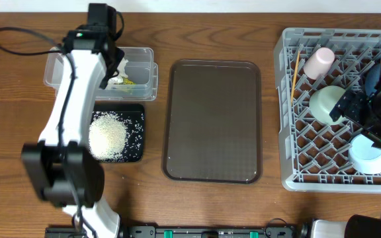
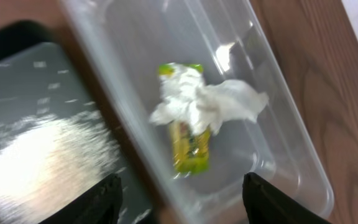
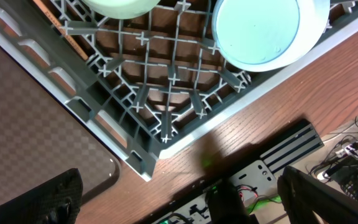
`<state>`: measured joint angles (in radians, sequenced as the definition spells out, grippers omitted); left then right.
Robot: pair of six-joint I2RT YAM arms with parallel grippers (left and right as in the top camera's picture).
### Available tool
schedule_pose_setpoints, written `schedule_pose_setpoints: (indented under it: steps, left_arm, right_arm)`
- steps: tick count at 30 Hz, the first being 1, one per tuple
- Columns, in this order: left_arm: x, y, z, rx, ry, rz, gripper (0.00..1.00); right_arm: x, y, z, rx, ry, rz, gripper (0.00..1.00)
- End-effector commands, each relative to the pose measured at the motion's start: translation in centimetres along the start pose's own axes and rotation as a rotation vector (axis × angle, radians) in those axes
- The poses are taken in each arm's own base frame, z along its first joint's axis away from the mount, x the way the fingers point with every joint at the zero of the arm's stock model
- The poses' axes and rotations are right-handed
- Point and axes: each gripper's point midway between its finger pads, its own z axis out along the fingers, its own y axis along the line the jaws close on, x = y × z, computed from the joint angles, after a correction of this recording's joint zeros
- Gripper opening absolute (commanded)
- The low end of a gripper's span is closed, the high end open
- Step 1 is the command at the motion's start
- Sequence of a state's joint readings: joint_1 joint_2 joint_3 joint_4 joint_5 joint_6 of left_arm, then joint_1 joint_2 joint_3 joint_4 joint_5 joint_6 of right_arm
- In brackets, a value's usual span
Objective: Sort waste into correct bins and load items into the dishwasher rack
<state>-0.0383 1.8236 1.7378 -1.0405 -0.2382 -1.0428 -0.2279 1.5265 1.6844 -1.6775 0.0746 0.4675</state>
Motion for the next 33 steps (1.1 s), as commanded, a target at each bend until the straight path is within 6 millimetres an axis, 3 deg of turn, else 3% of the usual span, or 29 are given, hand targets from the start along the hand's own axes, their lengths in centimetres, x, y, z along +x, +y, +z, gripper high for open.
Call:
schedule_pose_setpoints:
  steps: [1, 7, 10, 17, 19, 23, 27, 33]
  left_arm:
    - [-1.0, 2.7, -5.8, 0.036, -0.031, 0.011, 0.64]
    - [0.1, 8.3, -10.9, -0.006, -0.008, 0.025, 0.68]
    - [1.1, 10.8, -12.5, -0.002, -0.003, 0.027, 0.7]
    - [5.9, 17.3, -12.9, 0.02, 0.088, 0.032, 0.74]
    - [7.6, 19.1, -12.6, 0.014, 0.128, 0.037, 0.84]
    - [10.2, 22.6, -12.6, -0.027, 0.199, 0.051, 0.87]
    - [10.8, 24.2, -13.1, -0.047, 0.208, 0.056, 0.87]
    - [10.8, 24.3, -13.1, -0.045, 0.207, 0.055, 0.88]
  right_arm:
    - [0.0, -0.2, -0.2, -0.005, -0.009, 0.026, 0.99]
    - [0.0, -0.2, -0.2, -0.005, -0.009, 0.026, 0.99]
    - [0.0, -0.2, -0.2, -0.005, -0.009, 0.026, 0.99]
    - [0.0, -0.2, -0.2, -0.005, -0.009, 0.026, 0.99]
    - [0.0, -0.2, -0.2, -0.005, -0.009, 0.026, 0.99]
    - [0.0, -0.2, -0.2, -0.005, -0.009, 0.026, 0.99]
    - [0.0, -0.2, -0.2, -0.005, -0.009, 0.026, 0.99]
    - [0.0, -0.2, -0.2, -0.005, -0.009, 0.026, 0.99]
